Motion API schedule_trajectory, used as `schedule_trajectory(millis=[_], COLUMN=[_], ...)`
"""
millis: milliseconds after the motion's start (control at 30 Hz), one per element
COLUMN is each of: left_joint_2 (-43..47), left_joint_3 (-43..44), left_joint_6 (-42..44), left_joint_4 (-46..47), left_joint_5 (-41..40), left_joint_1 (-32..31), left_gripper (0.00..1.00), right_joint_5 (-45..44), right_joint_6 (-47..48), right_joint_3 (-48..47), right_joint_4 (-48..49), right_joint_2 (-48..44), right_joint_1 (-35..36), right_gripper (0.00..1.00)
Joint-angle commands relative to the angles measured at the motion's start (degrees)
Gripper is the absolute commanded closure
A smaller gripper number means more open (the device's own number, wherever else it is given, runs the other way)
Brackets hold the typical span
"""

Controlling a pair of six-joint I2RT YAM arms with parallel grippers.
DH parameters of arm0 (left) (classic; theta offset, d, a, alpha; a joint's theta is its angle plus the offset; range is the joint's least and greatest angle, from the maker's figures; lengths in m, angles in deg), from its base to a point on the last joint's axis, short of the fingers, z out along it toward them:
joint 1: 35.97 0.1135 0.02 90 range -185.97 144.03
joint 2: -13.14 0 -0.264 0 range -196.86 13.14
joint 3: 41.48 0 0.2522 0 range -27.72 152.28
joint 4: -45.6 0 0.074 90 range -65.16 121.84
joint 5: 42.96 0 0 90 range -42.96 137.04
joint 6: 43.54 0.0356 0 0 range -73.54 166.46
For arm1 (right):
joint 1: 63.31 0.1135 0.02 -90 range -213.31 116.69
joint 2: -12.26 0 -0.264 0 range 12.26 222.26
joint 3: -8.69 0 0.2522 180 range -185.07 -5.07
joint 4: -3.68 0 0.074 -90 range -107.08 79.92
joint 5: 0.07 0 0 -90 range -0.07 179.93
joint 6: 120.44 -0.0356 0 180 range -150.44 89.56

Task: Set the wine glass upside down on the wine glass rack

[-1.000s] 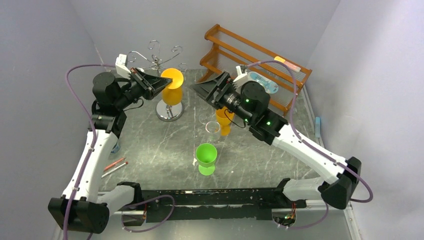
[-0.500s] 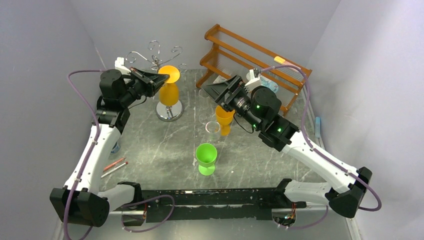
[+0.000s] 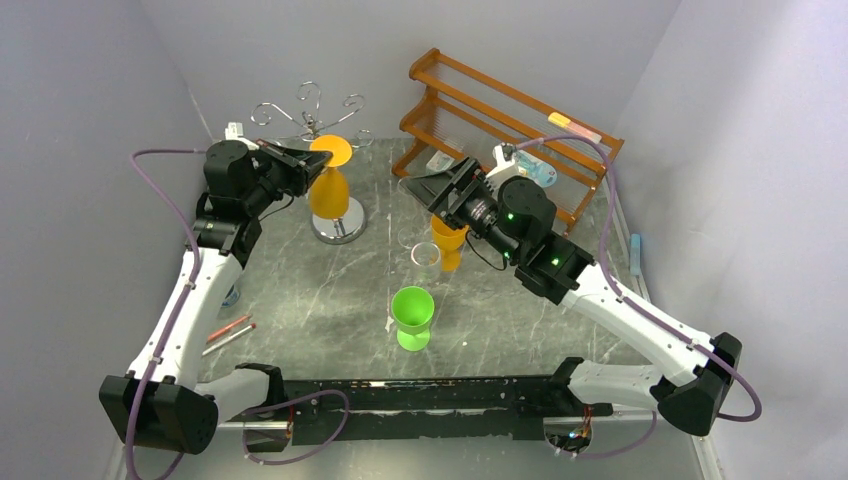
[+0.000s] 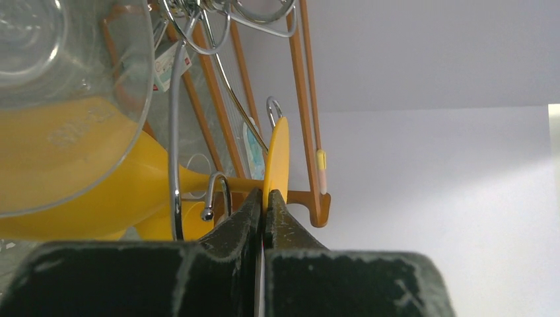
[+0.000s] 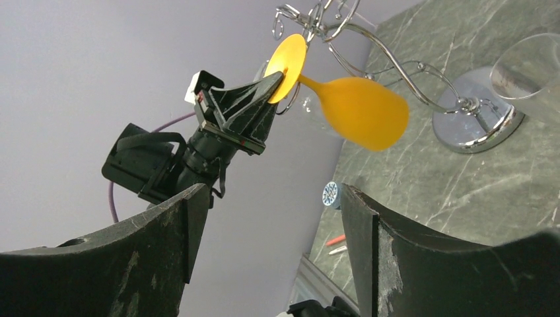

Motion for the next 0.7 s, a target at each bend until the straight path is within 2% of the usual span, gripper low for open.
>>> schedule_trajectory(millis=[0,667], left_joint_2=[0.48,-2.86], left_joint_3=[3.08,3.26], left_joint_6=[0.58,-1.34], left_joint_4=[-0.33,2.09], left_joint_5=[-4.97,-5.31], left_joint_1=[-0.06,-0.06], left_gripper=[0.95,0.95], right_joint_5=[-0.43,-1.31], right_joint_6=[0.31,0.59], right_joint_3=[1.10,2.66], right_joint_4=[-0.36,-2.33], right_joint_2=[-1.14,-3.19], right_joint_1=[-0.33,-0.33], right_gripper=[0.24,0.24])
